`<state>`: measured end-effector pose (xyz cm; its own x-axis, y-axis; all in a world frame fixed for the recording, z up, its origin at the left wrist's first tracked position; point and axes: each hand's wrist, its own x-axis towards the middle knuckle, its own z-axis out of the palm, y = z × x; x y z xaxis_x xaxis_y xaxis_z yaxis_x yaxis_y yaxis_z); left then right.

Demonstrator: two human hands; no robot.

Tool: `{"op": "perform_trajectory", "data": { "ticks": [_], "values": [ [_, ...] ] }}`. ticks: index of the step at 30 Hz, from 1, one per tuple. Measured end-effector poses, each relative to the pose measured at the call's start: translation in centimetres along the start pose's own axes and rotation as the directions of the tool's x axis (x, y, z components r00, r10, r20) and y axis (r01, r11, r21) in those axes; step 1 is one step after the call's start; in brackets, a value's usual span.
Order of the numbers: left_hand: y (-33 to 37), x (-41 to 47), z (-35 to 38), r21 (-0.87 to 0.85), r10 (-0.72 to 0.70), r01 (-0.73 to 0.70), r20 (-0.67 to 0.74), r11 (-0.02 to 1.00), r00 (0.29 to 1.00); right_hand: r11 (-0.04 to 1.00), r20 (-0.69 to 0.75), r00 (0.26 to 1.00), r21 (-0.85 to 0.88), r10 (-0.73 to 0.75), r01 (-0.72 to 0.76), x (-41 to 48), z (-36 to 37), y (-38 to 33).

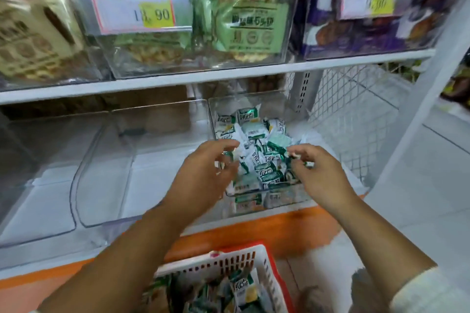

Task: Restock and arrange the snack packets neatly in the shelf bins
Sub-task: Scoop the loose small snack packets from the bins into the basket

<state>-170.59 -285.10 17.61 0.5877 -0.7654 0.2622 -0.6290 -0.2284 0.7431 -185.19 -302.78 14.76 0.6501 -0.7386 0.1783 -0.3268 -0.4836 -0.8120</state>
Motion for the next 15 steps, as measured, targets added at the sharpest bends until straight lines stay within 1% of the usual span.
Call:
{"op": "perform_trajectory", "data": {
  "ticks": [3,5,7,8,10,12,15],
  "values": [
    [-1.3,5.0,0.5,0.187,0.022,-0.026,0.025,0.982,0.999,0.998,0.102,0.993,-0.042,0.057,-0.053,3.5,0.2,1.5],
    [-1.5,8.1,1.0,0.248,0.058,-0.074,0.070,0.966,0.996,0.994,0.132,0.990,-0.106,0.050,-0.037,5.7,1.1,2.6],
    [-1.8,11.0,1.8,0.314,0.053,-0.096,0.143,0.945,0.988,0.986,0.153,0.988,-0.167,0.032,-0.006,7.4,1.8,3.5],
    [-2.2,12.4,2.2,0.377,0.026,-0.103,0.205,0.920,0.978,0.981,0.169,0.985,-0.194,0.039,-0.006,8.2,2.2,4.0],
    [-3.0,14.6,3.1,0.510,-0.056,-0.143,0.355,0.848,0.933,0.967,0.240,0.967,-0.254,0.081,-0.018,9.4,2.6,4.6],
    [-3.5,16.0,3.9,0.581,-0.114,-0.210,0.470,0.787,0.875,0.943,0.347,0.926,-0.333,0.148,-0.026,10.2,2.5,4.8],
    [-3.9,17.4,4.6,0.636,-0.173,-0.266,0.541,0.724,0.823,0.882,0.422,0.887,-0.469,0.189,0.035,11.5,2.3,5.3]
  ]
}}
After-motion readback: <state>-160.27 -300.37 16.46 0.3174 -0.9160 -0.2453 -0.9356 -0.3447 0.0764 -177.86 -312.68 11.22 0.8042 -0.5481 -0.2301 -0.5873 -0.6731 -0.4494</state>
